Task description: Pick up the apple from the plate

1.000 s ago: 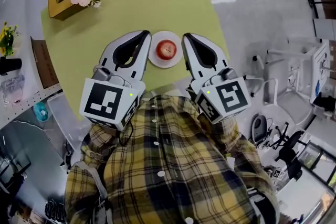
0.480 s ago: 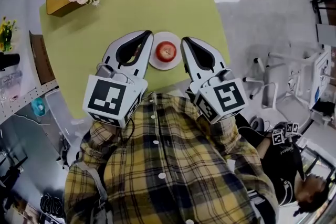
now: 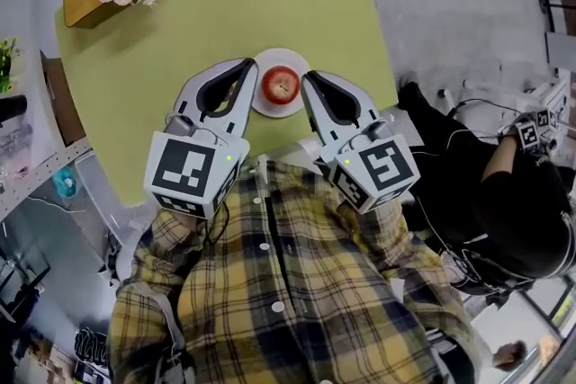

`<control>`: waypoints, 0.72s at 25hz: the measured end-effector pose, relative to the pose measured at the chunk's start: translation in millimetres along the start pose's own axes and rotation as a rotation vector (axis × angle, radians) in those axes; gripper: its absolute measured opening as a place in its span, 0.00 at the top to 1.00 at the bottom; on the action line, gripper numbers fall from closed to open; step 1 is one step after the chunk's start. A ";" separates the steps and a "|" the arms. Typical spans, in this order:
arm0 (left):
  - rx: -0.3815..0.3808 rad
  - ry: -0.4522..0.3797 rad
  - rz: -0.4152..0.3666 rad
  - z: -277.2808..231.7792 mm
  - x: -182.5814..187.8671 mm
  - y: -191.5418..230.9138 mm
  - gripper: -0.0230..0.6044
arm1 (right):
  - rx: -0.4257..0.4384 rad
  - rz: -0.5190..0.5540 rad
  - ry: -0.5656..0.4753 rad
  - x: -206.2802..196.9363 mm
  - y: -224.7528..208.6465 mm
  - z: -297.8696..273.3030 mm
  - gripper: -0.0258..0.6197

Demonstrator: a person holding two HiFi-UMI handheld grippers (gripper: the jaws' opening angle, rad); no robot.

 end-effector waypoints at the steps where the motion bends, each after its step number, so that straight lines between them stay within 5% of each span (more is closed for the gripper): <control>1: 0.000 0.007 0.002 -0.6 -3.1 -0.4 0.95 | 0.003 -0.003 0.005 -2.9 -0.8 -0.4 0.96; 18: 0.034 0.070 0.060 -7.3 -46.8 7.4 0.95 | 0.070 0.001 0.150 -56.0 -6.2 -28.2 0.55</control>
Point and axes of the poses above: the fingertips, and each gripper's own axes: z backward along the fingers, y to its left, x out of its top, the point moved 8 cm from there along z, backward along the fingers, and after that the axes turned 7 degrees about -z, right-handed, at the moved point
